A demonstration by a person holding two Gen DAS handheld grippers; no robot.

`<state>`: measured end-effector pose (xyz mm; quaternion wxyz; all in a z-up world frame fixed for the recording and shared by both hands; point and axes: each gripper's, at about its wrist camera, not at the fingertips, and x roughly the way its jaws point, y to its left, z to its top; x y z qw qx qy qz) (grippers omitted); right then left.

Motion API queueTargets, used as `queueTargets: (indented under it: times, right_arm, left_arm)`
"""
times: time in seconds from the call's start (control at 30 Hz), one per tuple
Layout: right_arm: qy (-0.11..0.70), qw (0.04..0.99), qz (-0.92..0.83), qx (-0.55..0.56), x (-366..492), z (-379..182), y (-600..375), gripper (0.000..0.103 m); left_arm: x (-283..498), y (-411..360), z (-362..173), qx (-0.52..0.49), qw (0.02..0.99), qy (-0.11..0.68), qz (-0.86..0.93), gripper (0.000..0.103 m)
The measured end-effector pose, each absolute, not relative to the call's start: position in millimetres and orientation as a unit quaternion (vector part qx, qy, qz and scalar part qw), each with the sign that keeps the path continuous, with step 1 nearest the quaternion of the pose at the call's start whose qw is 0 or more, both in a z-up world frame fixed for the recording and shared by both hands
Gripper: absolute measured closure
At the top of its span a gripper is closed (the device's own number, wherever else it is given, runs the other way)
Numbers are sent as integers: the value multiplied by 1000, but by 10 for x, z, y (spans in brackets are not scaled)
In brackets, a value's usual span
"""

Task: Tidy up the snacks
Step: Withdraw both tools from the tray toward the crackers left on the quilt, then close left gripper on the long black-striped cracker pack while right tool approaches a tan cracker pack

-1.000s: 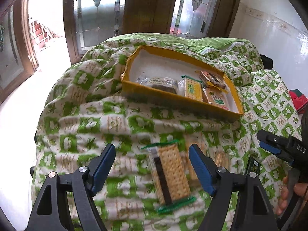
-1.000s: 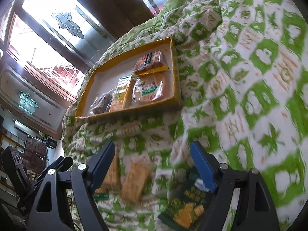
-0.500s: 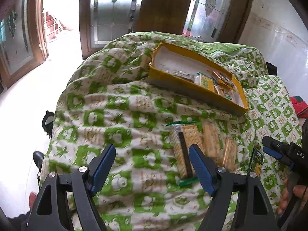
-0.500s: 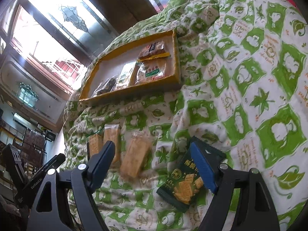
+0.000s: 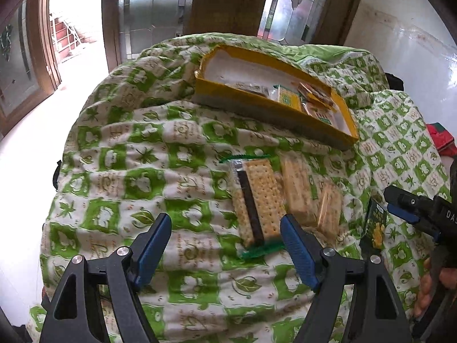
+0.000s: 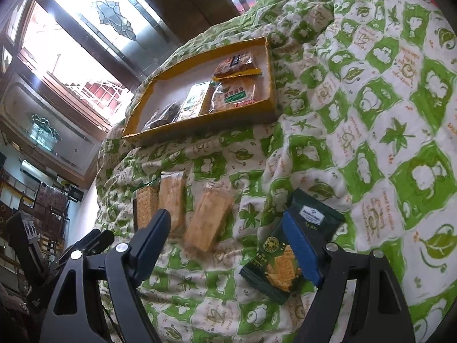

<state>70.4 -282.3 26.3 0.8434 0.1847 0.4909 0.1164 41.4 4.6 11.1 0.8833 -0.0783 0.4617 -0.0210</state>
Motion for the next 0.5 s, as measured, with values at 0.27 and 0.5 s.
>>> queueTargets:
  times: [0.27,0.5]
  right_arm:
    - [508,835,82,197,617,190,-2935,23]
    - [516,827,118,187,695,199,-2663,23]
  left_arm:
    - [421,17,91,-83,882,463,-26,22]
    - [521,-40,22,-77,879,471,-23,21]
